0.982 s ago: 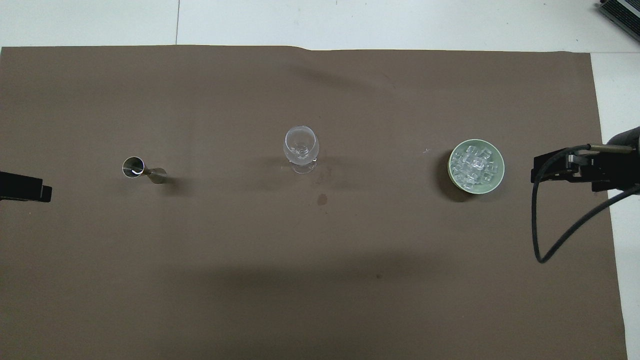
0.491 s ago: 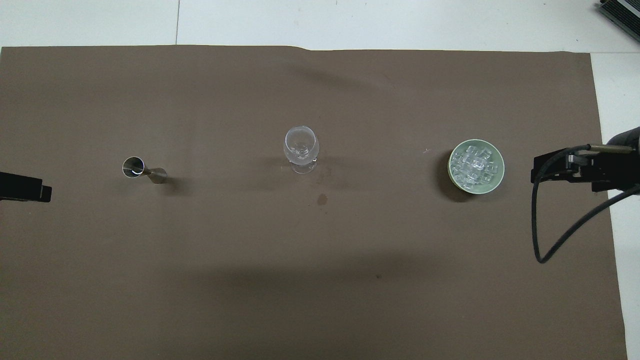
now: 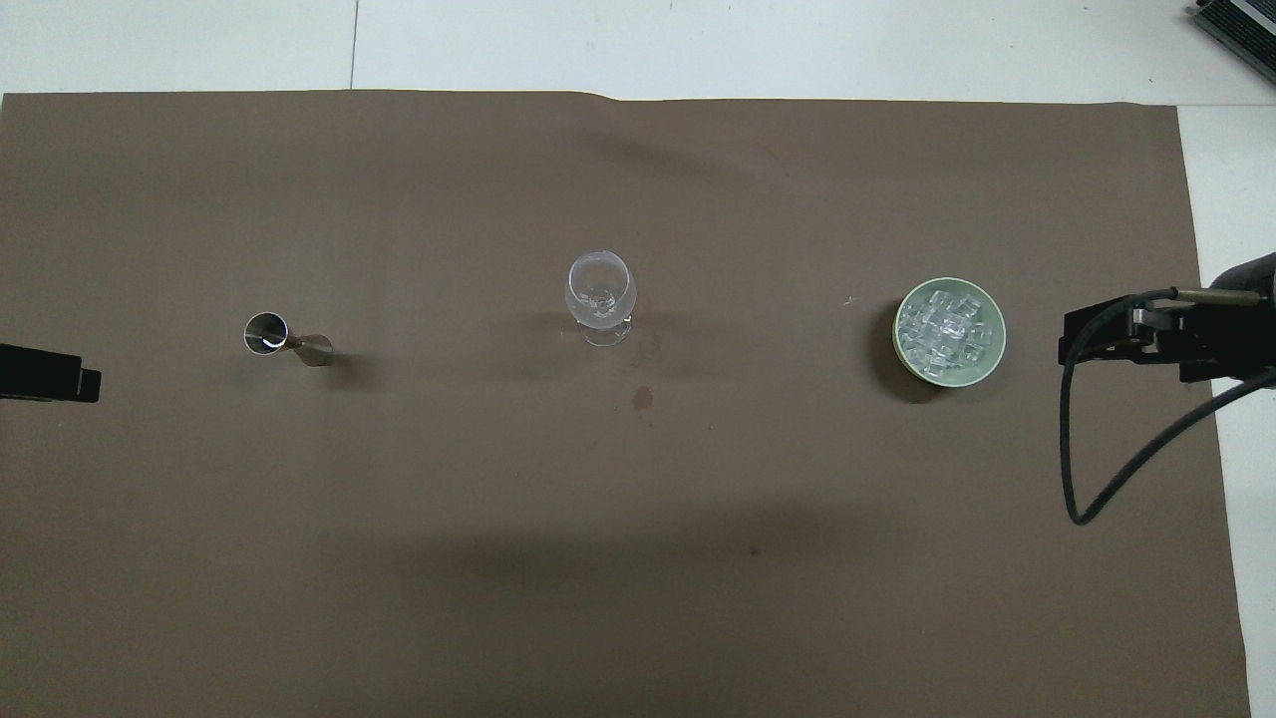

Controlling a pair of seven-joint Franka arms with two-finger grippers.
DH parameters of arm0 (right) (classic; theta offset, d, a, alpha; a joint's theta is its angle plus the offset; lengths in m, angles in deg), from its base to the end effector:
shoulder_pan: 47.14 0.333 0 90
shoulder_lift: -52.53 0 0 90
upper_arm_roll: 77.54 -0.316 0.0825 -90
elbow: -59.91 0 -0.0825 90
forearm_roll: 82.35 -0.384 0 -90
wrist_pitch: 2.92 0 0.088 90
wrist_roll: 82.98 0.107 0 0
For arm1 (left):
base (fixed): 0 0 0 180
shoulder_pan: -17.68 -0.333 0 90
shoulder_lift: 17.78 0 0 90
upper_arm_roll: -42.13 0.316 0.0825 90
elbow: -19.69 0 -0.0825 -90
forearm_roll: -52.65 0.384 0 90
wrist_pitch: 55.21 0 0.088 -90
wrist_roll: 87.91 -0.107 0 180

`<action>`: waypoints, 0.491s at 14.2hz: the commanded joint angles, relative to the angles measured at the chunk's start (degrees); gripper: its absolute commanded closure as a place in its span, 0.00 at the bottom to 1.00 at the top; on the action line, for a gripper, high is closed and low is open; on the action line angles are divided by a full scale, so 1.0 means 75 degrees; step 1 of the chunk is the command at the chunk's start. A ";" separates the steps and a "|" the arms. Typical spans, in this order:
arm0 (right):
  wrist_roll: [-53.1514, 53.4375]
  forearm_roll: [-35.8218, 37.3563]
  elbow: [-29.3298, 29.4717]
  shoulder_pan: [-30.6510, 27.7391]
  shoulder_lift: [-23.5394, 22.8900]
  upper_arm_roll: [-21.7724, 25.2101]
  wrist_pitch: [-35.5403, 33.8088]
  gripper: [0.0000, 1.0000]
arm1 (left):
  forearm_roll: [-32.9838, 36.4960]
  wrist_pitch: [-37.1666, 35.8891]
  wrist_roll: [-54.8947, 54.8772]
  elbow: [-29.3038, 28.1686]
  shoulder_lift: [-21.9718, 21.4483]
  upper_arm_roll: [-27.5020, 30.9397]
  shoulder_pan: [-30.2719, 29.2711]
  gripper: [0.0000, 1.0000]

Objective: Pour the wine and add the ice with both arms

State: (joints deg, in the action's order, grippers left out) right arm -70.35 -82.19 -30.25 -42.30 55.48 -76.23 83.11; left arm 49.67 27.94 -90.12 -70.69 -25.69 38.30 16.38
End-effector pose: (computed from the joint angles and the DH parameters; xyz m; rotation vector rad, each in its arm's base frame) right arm 0.5305 0.0321 0.6451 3.1270 -0.2490 -0.0316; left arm 0.4966 -0.0309 0.6834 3.0961 -0.1373 0.0177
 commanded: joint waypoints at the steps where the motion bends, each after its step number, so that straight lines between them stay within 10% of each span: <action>1: -0.0137 -0.0210 -0.0096 -0.0106 0.0075 -0.0011 0.0014 0.00 | 0.0046 -0.0082 0.0142 -0.0019 -0.0139 -0.0168 0.0020 0.00; 7: -0.0137 -0.0210 -0.0107 -0.0106 0.0075 -0.0011 0.0014 0.00 | 0.0035 -0.0117 0.0142 0.0062 -0.0139 -0.0250 0.0009 0.00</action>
State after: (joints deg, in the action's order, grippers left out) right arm -70.35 -82.19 -30.25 -42.30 55.48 -76.23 83.11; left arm 49.66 27.93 -89.65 -70.67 -26.02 36.30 16.44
